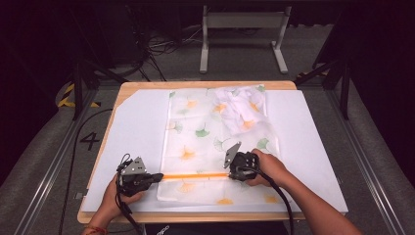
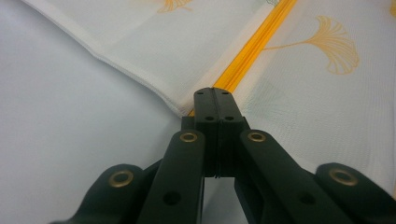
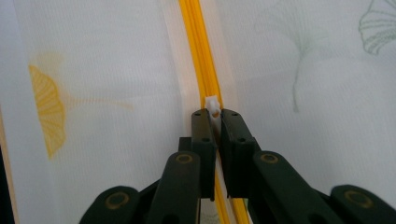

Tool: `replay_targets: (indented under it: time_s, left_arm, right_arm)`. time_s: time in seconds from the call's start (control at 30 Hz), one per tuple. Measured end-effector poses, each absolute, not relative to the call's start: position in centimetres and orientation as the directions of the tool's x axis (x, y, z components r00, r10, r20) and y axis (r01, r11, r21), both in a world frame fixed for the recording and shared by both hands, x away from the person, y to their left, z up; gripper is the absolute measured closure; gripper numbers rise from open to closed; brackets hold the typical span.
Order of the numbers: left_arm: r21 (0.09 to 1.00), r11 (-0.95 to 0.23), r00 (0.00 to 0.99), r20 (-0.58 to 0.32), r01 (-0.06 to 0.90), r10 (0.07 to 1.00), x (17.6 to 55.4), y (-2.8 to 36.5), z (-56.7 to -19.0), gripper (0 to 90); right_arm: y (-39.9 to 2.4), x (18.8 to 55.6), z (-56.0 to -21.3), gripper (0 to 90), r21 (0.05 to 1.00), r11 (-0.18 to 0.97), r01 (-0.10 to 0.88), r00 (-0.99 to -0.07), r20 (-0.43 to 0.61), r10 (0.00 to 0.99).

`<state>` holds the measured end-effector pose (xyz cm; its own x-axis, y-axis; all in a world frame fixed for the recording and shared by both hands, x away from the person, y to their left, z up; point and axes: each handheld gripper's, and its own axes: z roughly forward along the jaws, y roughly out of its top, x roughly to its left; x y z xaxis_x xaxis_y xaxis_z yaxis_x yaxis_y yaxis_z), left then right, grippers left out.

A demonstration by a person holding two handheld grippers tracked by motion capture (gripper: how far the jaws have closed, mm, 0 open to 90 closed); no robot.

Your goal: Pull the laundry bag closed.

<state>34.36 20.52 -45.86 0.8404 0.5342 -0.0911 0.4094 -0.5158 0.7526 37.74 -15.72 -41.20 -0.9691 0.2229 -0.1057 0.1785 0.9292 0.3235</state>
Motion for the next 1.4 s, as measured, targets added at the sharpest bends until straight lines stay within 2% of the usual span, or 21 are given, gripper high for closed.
replay_targets:
  time_s: [0.8,1.4]
  left_arm:
    - [0.753,-0.516,0.84,-0.09,0.409,0.535,34.4,20.5,-45.9,90.0]
    - [0.753,-0.515,0.84,-0.092,0.41,0.535,34.4,20.5,-45.9,90.0]
  right_arm:
    - [-20.2,37.3,-41.0,84.1,0.326,0.915,0.239,-0.954,-0.099,0.284]
    - [-25.4,37.0,-40.7,84.1,0.312,0.896,0.317,-0.926,-0.101,0.363]
